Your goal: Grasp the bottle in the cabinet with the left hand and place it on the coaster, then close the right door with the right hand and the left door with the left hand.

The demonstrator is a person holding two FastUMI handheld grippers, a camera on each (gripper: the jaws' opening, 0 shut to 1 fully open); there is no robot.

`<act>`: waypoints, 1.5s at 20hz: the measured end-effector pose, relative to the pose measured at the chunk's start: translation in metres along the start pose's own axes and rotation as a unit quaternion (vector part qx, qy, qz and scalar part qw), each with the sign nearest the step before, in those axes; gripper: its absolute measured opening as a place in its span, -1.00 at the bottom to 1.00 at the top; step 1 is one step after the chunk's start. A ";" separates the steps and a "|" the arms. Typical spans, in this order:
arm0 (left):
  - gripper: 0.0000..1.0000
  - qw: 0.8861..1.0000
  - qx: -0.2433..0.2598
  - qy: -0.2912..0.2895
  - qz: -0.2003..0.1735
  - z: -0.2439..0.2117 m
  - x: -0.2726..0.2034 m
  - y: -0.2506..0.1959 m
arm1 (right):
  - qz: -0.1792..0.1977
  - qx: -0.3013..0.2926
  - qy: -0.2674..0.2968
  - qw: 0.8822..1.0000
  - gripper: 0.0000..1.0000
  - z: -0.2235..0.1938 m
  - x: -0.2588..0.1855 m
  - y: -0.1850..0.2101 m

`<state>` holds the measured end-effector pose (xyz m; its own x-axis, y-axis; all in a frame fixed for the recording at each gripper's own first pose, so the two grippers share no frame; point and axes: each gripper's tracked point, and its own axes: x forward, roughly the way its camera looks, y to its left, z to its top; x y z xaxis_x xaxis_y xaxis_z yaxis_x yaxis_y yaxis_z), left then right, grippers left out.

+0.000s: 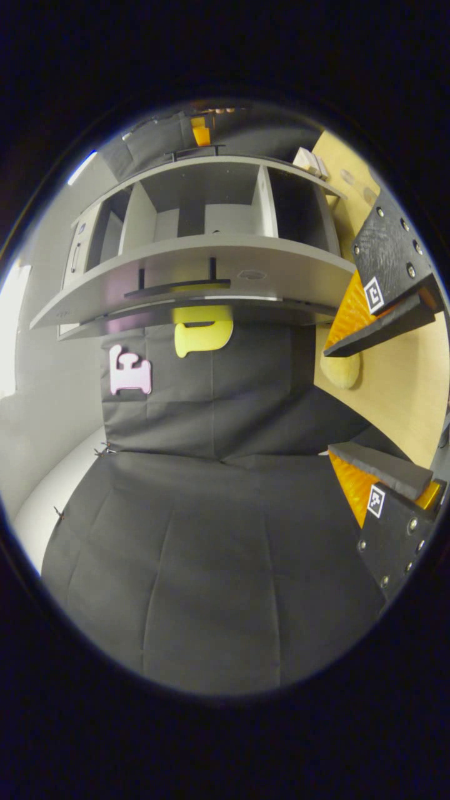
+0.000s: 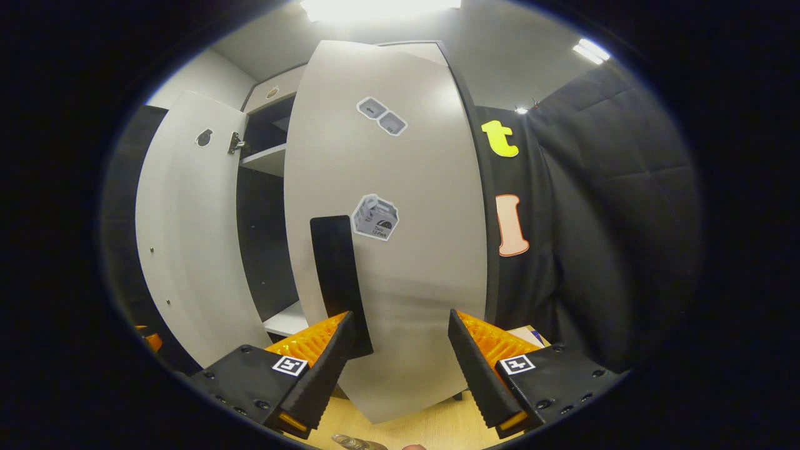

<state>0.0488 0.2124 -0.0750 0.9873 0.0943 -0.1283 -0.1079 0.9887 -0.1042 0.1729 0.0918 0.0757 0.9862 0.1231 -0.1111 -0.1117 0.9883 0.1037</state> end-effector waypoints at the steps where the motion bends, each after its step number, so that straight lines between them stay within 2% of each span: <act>1: 0.69 1.000 0.000 0.000 0.000 0.000 0.000 0.001 | 0.001 0.004 0.000 1.000 0.83 -0.001 0.001 0.001; 5: 0.69 1.000 0.001 -0.001 -0.002 0.004 0.000 0.002 | 0.001 0.004 -0.001 1.000 0.83 -0.004 0.003 0.005; 9: 0.67 1.000 -0.006 0.001 -0.003 0.017 0.013 0.004 | -0.004 -0.027 0.008 1.000 0.83 -0.019 -0.006 0.003; 10: 0.69 1.000 -0.010 0.002 -0.005 0.021 0.017 0.004 | -0.009 -0.037 0.009 0.999 0.92 -0.023 -0.010 0.000; 12: 0.69 1.000 -0.011 0.000 -0.007 0.033 0.028 0.005 | -0.016 -0.050 0.011 0.999 0.84 -0.031 -0.018 -0.006; 19: 0.69 1.000 -0.012 -0.023 -0.015 0.091 0.063 -0.002 | -0.025 -0.060 0.036 0.997 0.84 -0.071 -0.045 -0.026; 25: 0.69 0.998 -0.023 -0.041 -0.046 0.135 0.086 -0.037 | -0.044 -0.064 0.048 0.996 0.92 -0.091 -0.064 -0.051; 27: 0.69 0.997 -0.025 -0.042 -0.058 0.138 0.085 -0.053 | -0.049 -0.060 0.052 0.996 0.92 -0.093 -0.071 -0.062; 28: 0.69 0.997 -0.024 -0.043 -0.062 0.140 0.086 -0.060 | -0.051 -0.057 0.053 0.996 0.84 -0.094 -0.073 -0.067; 30: 0.63 0.997 -0.019 -0.044 -0.065 0.143 0.088 -0.073 | -0.059 -0.056 0.053 0.995 0.92 -0.094 -0.078 -0.079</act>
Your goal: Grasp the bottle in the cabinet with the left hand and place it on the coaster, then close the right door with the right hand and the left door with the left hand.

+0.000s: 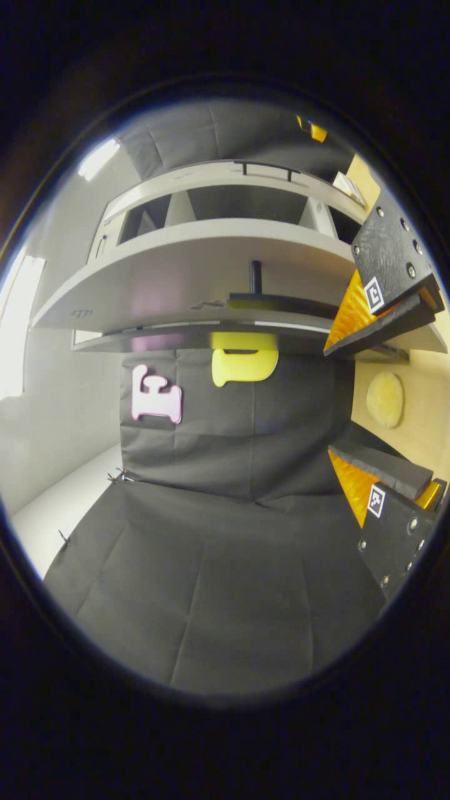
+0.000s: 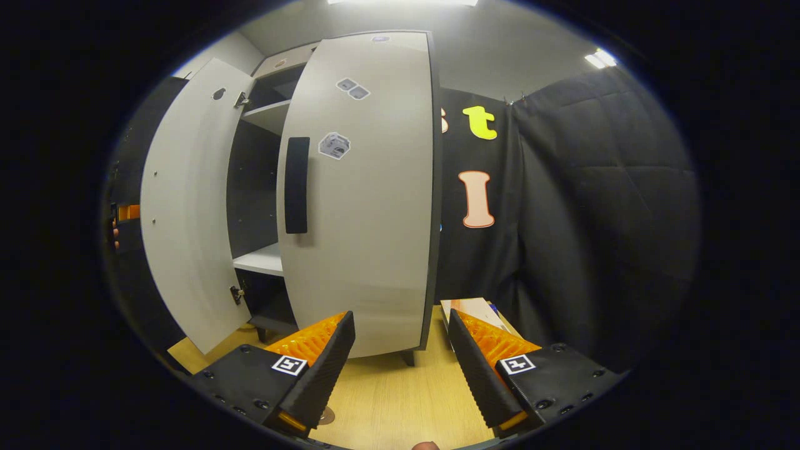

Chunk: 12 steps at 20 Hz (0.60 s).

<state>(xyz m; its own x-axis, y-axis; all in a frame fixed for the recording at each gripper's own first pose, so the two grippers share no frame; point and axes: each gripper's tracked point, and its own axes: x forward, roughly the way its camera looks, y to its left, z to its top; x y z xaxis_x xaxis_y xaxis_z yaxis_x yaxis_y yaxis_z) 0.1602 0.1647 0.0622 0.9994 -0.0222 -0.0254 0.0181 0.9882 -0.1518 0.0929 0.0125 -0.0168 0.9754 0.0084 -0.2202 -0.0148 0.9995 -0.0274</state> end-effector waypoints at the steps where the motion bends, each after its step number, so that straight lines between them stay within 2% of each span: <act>1: 0.63 1.000 0.012 -0.002 0.006 0.003 0.003 0.002 | -0.003 0.000 -0.001 1.000 0.92 -0.001 -0.002 -0.006; 4: 0.67 1.000 0.028 -0.002 0.011 0.003 -0.001 0.001 | -0.005 0.001 0.001 1.000 0.84 -0.002 -0.006 -0.019; 6: 0.69 1.000 0.023 -0.001 0.013 0.004 -0.001 0.002 | -0.007 -0.002 0.003 1.000 0.92 -0.003 -0.007 -0.028; 7: 0.69 1.000 0.026 -0.004 0.017 0.005 -0.002 0.002 | -0.007 -0.004 0.001 1.000 0.84 -0.002 -0.007 -0.032; 9: 0.68 0.999 0.034 -0.010 0.026 0.008 -0.003 0.000 | -0.003 -0.001 -0.004 1.000 0.92 0.001 -0.008 -0.036; 10: 0.68 0.999 0.034 -0.012 0.026 0.008 -0.004 -0.002 | -0.001 0.001 -0.006 1.000 0.84 0.003 -0.008 -0.038; 12: 0.67 0.999 0.031 -0.012 0.015 0.011 -0.004 -0.004 | 0.002 0.002 -0.009 1.000 0.92 0.004 -0.009 -0.042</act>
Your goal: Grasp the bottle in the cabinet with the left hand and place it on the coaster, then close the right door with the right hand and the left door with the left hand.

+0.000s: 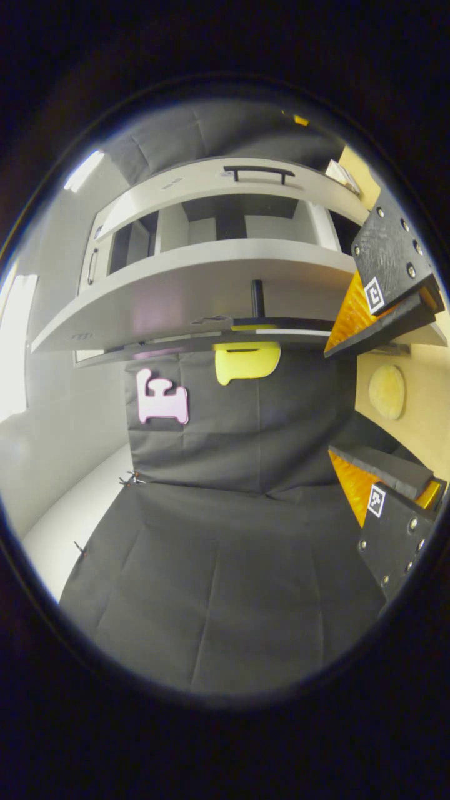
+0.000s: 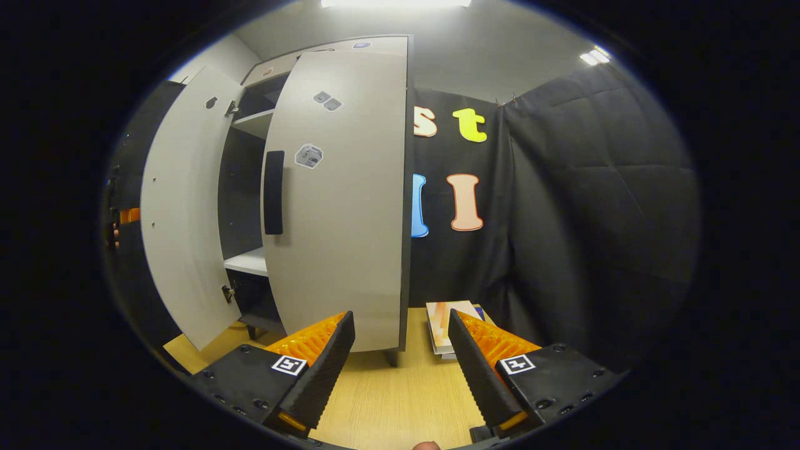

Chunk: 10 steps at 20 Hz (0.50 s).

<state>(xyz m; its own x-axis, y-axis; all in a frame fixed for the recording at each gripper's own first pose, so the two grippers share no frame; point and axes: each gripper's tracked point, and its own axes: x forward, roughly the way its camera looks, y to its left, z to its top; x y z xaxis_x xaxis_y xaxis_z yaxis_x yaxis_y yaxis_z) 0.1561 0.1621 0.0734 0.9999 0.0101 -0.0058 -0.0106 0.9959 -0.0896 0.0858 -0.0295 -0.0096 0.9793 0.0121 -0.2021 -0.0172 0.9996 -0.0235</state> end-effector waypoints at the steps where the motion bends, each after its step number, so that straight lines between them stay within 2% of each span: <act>1: 0.65 1.000 0.002 0.000 -0.007 0.002 0.000 -0.004 | 0.000 -0.001 -0.002 1.000 0.92 -0.001 -0.001 -0.002; 5: 0.69 1.000 0.003 -0.007 -0.022 0.005 -0.008 -0.040 | -0.002 -0.003 0.000 1.000 0.92 -0.003 -0.003 -0.016; 6: 0.69 1.000 0.002 -0.008 -0.021 0.006 -0.009 -0.045 | -0.002 -0.002 0.001 1.000 0.84 -0.003 -0.004 -0.019; 9: 0.69 1.000 0.009 -0.012 -0.020 0.007 -0.011 -0.058 | -0.008 0.000 0.002 1.000 0.84 -0.006 -0.008 -0.031; 10: 0.69 1.000 0.008 -0.012 -0.020 0.007 -0.012 -0.061 | -0.010 0.002 0.003 1.000 0.92 -0.007 -0.009 -0.034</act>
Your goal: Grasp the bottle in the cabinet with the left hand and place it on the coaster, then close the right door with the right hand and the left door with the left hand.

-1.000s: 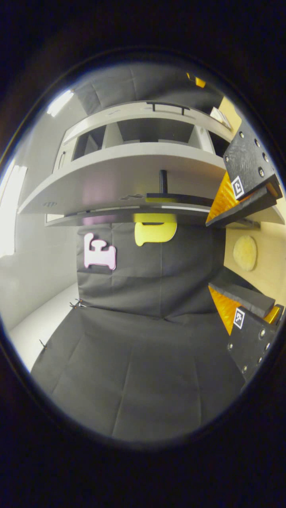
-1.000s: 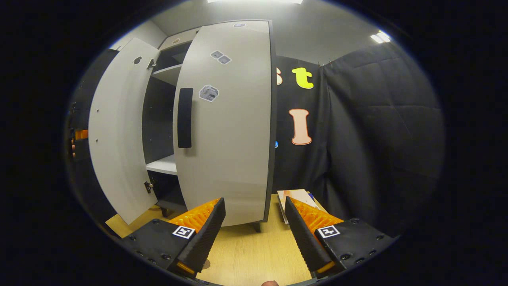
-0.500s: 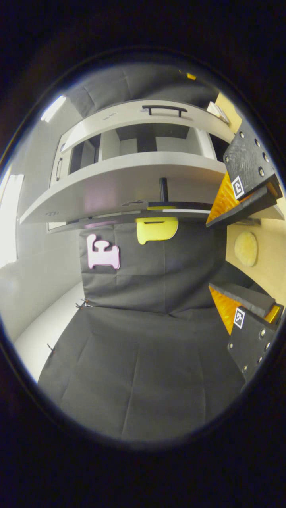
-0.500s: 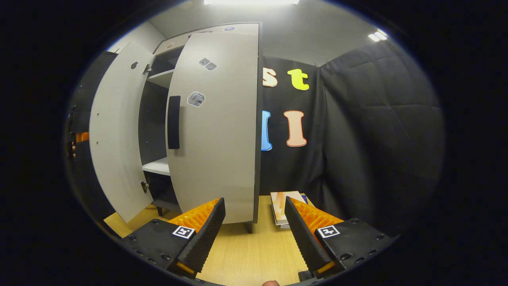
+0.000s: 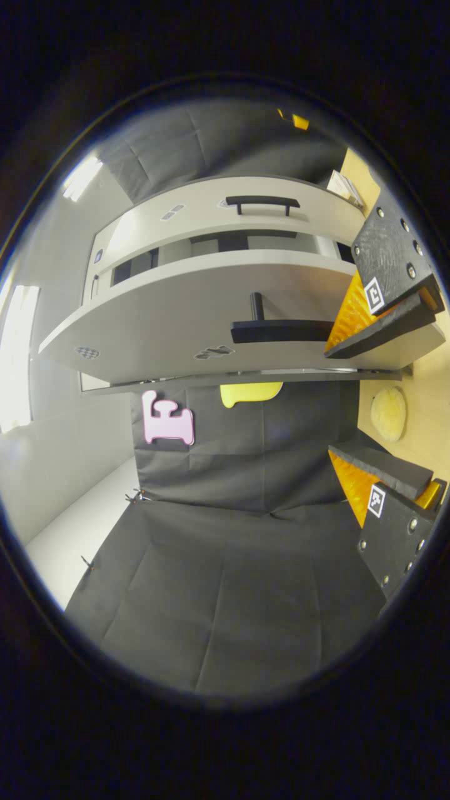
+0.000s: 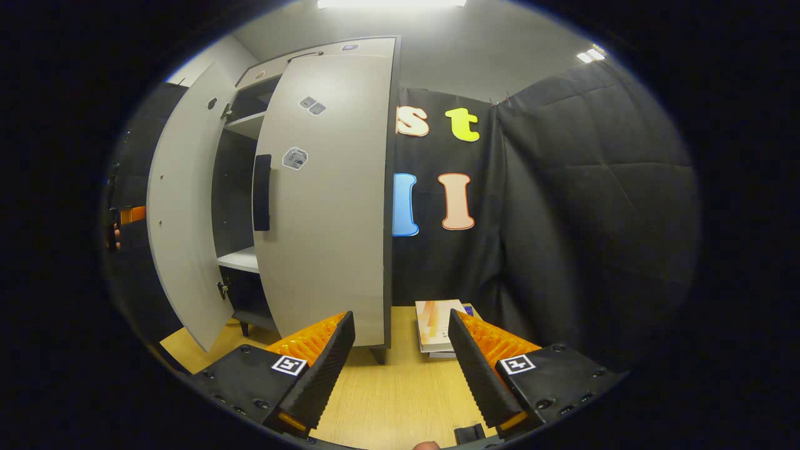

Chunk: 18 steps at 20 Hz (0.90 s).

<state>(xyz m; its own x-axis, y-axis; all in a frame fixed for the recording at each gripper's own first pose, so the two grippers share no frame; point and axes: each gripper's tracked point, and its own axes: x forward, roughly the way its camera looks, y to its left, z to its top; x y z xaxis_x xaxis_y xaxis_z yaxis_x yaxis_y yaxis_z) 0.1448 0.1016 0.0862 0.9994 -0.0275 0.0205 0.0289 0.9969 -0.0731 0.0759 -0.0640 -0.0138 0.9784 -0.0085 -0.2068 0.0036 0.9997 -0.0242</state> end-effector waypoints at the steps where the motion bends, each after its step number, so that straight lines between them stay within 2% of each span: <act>1: 0.69 1.000 -0.002 0.001 0.000 -0.001 0.000 -0.003 | -0.001 0.002 0.001 1.000 0.92 -0.001 -0.001 -0.002; 2: 0.69 1.000 -0.003 0.000 0.000 0.000 -0.003 -0.007 | -0.001 0.004 0.001 1.000 0.84 -0.001 -0.002 -0.005; 3: 0.69 1.000 -0.002 -0.001 -0.003 0.000 -0.004 -0.011 | -0.002 0.004 0.001 1.000 0.92 -0.001 -0.002 -0.007; 14: 0.69 0.998 -0.032 0.007 -0.052 -0.006 0.012 -0.073 | -0.034 -0.006 0.007 0.999 0.92 -0.008 -0.020 -0.043; 15: 0.69 0.998 -0.035 0.008 -0.058 -0.006 0.014 -0.080 | -0.038 -0.004 0.008 0.999 0.84 -0.008 -0.021 -0.046; 16: 0.69 0.997 -0.039 0.009 -0.063 -0.007 0.016 -0.085 | -0.042 -0.002 0.008 0.999 0.92 -0.008 -0.024 -0.049; 18: 0.69 0.996 -0.045 0.012 -0.072 -0.008 0.022 -0.095 | -0.050 -0.002 0.009 0.999 0.92 -0.009 -0.030 -0.055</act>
<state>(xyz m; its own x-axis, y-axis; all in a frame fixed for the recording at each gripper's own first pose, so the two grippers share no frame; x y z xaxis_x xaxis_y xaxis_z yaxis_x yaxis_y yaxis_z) 0.1646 0.0054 0.0853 0.9850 -0.1719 0.0125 0.1717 0.9722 -0.1594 0.0445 -0.1193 -0.0154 0.9693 -0.1078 -0.2208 0.0995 0.9939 -0.0485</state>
